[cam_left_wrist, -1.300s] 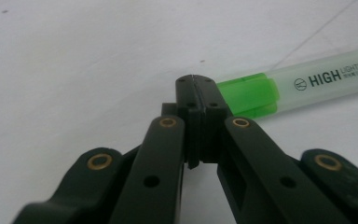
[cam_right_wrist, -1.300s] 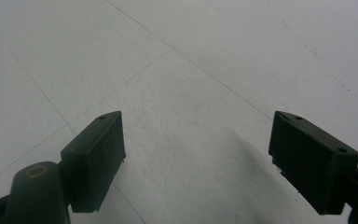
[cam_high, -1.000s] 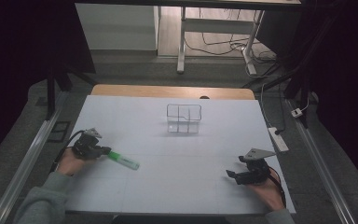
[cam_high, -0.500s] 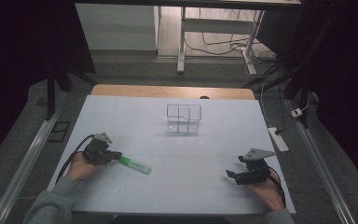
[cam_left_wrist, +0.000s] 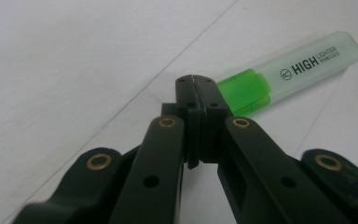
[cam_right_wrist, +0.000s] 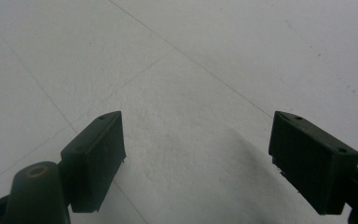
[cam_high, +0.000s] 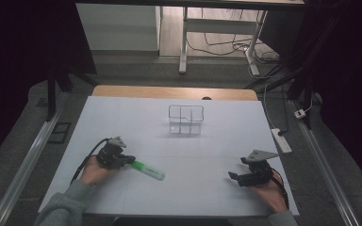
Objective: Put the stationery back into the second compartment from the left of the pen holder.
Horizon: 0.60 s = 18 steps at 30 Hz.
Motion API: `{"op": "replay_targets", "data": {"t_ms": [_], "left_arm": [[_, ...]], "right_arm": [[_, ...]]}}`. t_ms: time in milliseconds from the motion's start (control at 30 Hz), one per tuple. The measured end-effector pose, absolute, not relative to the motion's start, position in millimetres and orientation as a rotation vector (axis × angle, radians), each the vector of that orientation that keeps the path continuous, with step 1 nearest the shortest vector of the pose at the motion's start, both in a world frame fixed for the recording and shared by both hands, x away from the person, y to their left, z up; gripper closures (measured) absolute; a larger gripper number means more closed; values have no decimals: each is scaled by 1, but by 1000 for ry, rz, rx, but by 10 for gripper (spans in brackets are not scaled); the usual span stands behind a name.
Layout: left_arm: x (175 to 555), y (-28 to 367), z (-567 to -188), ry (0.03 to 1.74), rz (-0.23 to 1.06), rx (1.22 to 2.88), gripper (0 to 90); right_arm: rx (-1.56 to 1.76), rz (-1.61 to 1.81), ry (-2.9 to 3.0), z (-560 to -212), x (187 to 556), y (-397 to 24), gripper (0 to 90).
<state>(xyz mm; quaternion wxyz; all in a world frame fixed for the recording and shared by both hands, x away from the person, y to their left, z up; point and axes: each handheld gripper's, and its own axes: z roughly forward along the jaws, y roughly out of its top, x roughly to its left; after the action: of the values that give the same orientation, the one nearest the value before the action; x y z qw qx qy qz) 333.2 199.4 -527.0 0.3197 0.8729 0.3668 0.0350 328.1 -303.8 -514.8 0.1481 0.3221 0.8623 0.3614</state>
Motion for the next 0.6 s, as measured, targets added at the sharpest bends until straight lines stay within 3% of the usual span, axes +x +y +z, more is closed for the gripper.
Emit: {"op": "replay_targets", "data": {"t_ms": [433,600], "left_arm": [[334,181,-528,928,81,2296,880],[327,192,-519,962,197,2244,879]], "right_arm": [[923,1038,2481,-515,328,-303,181],[922,1050,2476,-513,327,-303,181]]}}
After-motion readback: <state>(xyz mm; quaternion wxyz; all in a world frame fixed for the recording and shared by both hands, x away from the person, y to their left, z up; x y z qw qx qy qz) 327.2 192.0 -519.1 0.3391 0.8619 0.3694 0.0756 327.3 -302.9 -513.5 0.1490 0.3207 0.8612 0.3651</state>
